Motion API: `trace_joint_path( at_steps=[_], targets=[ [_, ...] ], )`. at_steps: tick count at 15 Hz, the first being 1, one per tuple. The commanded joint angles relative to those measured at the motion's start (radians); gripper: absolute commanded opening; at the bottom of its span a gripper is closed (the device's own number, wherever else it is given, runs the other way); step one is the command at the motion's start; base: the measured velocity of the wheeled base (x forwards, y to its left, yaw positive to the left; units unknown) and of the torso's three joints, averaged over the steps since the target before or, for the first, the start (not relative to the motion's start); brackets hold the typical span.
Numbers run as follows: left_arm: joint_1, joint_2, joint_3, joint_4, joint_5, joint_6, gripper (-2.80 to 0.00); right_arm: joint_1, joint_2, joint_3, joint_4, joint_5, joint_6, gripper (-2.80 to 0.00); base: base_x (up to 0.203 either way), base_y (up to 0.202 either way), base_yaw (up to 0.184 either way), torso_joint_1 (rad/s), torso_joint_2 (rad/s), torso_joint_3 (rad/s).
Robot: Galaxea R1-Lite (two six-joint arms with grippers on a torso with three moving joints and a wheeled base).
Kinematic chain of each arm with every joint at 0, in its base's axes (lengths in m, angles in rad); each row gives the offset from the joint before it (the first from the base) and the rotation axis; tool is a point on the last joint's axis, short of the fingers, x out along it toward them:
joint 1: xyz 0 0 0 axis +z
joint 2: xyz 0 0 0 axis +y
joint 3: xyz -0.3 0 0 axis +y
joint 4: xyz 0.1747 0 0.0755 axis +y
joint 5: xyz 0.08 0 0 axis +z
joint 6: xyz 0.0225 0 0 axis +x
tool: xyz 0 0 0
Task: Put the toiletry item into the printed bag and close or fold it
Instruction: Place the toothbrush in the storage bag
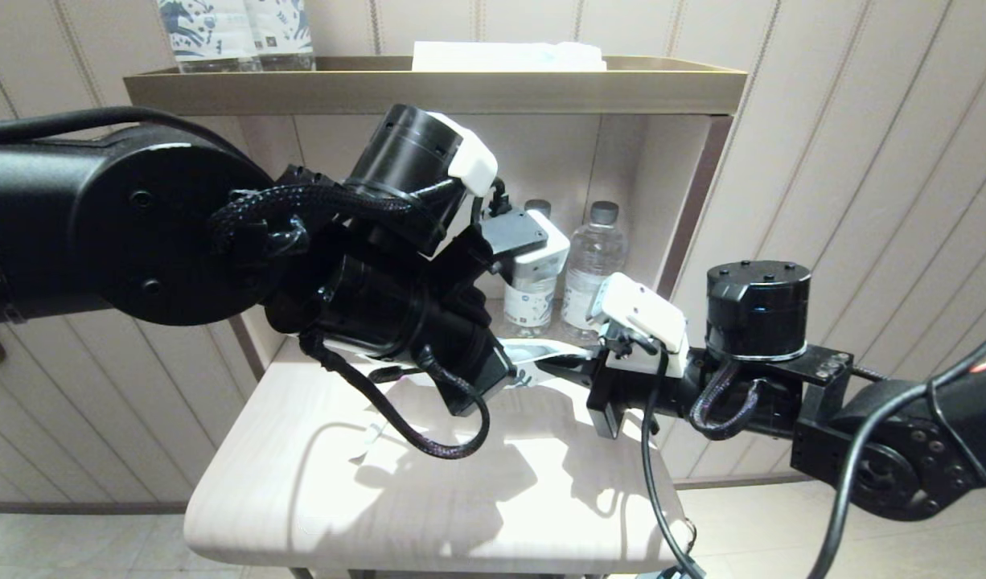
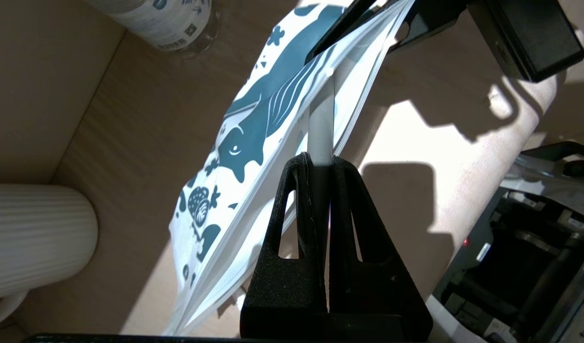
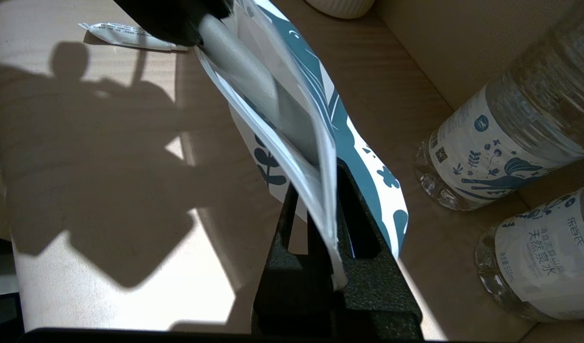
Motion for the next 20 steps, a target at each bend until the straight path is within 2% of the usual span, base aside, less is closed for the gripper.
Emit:
trace_joint_path(
  at_steps=[1, 5, 9, 14, 20],
  targets=[
    [-0.002, 0.021, 0.003, -0.007, -0.011, 0.0, -2.8, -0.001, -0.001, 0.0, -0.004, 0.006, -0.002, -2.8, 0.0, 0.0, 0.0, 0.0, 0.0, 0.0],
    [0.002, 0.022, 0.012, -0.014, -0.081, -0.006, -2.8, -0.002, -0.019, 0.0, 0.021, 0.04, 0.004, -2.8, 0.0, 0.0, 0.0, 0.0, 0.0, 0.0],
    [0.043, 0.0, 0.015, -0.037, -0.153, -0.008, -2.8, -0.01, -0.026, -0.002, 0.032, 0.071, 0.005, -2.8, 0.0, 0.0, 0.0, 0.0, 0.0, 0.0],
    [0.108, -0.021, 0.005, -0.036, -0.241, -0.005, -2.8, -0.013, -0.063, 0.0, 0.098, 0.17, 0.021, -2.8, 0.0, 0.0, 0.0, 0.0, 0.0, 0.0],
    [0.134, -0.049, -0.002, -0.037, -0.244, 0.007, -2.8, -0.001, -0.048, 0.006, 0.096, 0.169, 0.021, -2.8, 0.0, 0.0, 0.0, 0.0, 0.0, 0.0]
  ],
)
